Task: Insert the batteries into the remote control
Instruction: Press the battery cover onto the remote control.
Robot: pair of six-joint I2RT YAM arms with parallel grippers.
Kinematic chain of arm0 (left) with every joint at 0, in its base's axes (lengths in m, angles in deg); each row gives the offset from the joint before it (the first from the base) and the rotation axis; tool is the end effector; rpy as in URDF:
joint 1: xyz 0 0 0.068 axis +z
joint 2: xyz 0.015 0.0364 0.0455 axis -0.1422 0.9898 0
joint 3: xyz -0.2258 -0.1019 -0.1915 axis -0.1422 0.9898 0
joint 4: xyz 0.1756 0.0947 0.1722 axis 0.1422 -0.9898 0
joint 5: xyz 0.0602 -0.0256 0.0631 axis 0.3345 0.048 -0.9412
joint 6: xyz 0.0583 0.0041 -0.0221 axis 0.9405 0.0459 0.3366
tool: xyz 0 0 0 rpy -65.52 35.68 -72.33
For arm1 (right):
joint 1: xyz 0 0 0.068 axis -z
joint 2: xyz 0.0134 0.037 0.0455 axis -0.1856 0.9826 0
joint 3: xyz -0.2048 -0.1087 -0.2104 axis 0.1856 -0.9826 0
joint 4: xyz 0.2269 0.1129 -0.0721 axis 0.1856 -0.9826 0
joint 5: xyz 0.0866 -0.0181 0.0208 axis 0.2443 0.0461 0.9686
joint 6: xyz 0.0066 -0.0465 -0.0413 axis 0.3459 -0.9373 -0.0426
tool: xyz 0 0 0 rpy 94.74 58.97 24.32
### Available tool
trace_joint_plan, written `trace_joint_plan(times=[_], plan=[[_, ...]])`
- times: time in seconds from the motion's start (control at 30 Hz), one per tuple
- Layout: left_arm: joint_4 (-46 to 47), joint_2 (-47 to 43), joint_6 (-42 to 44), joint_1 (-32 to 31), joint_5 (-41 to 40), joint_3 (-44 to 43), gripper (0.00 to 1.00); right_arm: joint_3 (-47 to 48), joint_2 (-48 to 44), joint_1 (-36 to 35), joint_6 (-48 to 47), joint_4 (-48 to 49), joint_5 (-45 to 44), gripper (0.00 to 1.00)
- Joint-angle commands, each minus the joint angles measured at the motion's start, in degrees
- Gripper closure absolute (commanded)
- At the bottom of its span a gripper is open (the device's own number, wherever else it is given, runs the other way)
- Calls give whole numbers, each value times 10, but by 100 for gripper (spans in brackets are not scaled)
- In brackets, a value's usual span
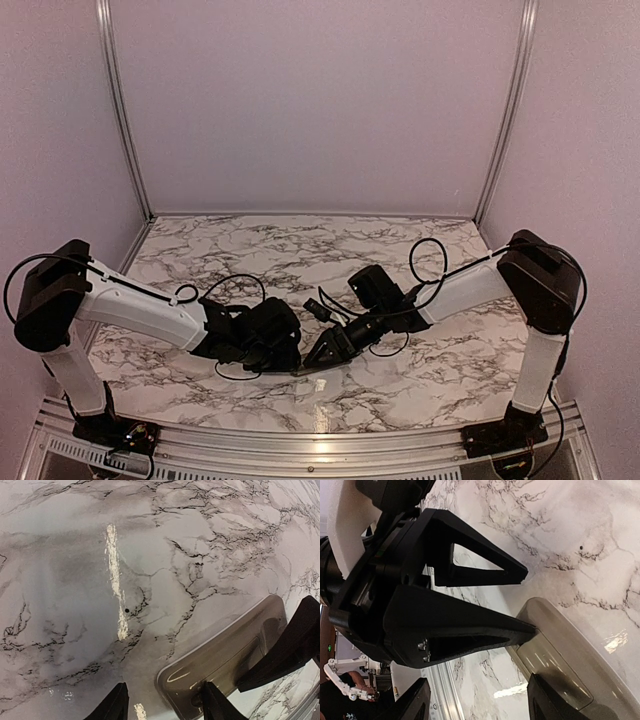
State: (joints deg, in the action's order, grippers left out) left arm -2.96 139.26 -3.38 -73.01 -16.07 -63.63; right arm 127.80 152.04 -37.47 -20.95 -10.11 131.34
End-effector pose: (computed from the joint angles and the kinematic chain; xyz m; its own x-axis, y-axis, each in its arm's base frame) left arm 0.1575 -0.3139 0.1719 -0.9079 -0.0020 -0.4193 0.1570 0.9256 -0.3444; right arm 0.2245 0.3066 0.1592 -0.7891 -0.4966 -0.3615 -0.5331 0.2614 0.8047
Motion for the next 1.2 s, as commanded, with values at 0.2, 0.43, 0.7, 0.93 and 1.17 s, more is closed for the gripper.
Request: trace_joint_plan(times=[0.2,0.43,0.7,0.93,1.17], plan=[[-85,9,42,18,-11,8,54,-1,21,2,10,-15,-65,35],[-85,15,46,20,1,9,61,-5,21,4,14,-11,-66,34],[-77,9,55,19,9,23,67,-11,23,6,14,-10,-68,34],[-48,0,75,19,35,21,62,-2,21,6,14,-8,-63,34],[-44,21,73,19,50,3,45,11,13,5,12,-8,-58,34]])
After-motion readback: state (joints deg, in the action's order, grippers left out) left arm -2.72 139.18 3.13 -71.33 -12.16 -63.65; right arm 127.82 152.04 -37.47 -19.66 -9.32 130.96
